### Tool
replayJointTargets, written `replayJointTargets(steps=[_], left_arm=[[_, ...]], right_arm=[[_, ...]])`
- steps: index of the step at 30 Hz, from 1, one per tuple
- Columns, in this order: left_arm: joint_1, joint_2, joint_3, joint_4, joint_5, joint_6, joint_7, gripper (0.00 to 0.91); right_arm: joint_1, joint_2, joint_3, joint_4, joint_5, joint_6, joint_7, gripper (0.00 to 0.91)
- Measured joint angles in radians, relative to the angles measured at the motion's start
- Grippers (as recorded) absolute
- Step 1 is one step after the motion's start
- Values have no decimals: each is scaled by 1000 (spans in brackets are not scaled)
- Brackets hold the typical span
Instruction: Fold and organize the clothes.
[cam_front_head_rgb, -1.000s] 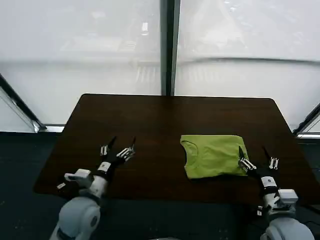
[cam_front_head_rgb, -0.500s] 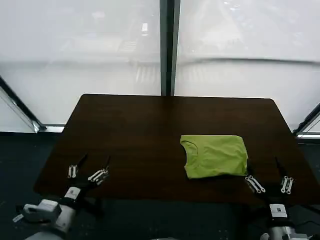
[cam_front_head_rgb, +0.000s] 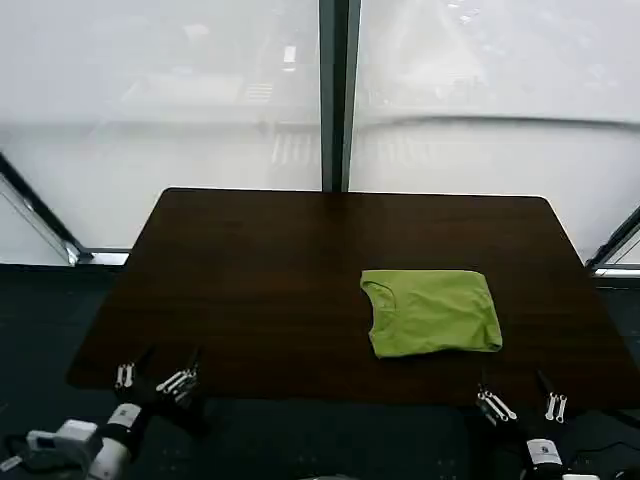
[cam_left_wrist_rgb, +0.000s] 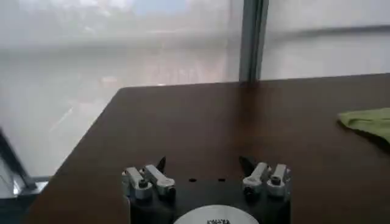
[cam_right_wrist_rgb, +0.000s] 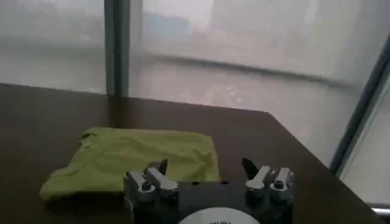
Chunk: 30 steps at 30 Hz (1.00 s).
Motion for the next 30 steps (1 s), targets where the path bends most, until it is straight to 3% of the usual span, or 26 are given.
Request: replayJointTargets(steps=[6, 20, 30], left_arm=[[17, 2, -30, -12, -49, 61, 26, 878], [2, 3, -32, 8, 8, 18, 66, 878], [47, 9, -30, 10, 55, 38, 70, 878]], right_arm=[[9, -5, -1, 11, 27, -42, 19, 878], [28, 9, -16, 17, 12, -41, 19, 878], [22, 18, -17, 22, 5, -62, 30, 878]])
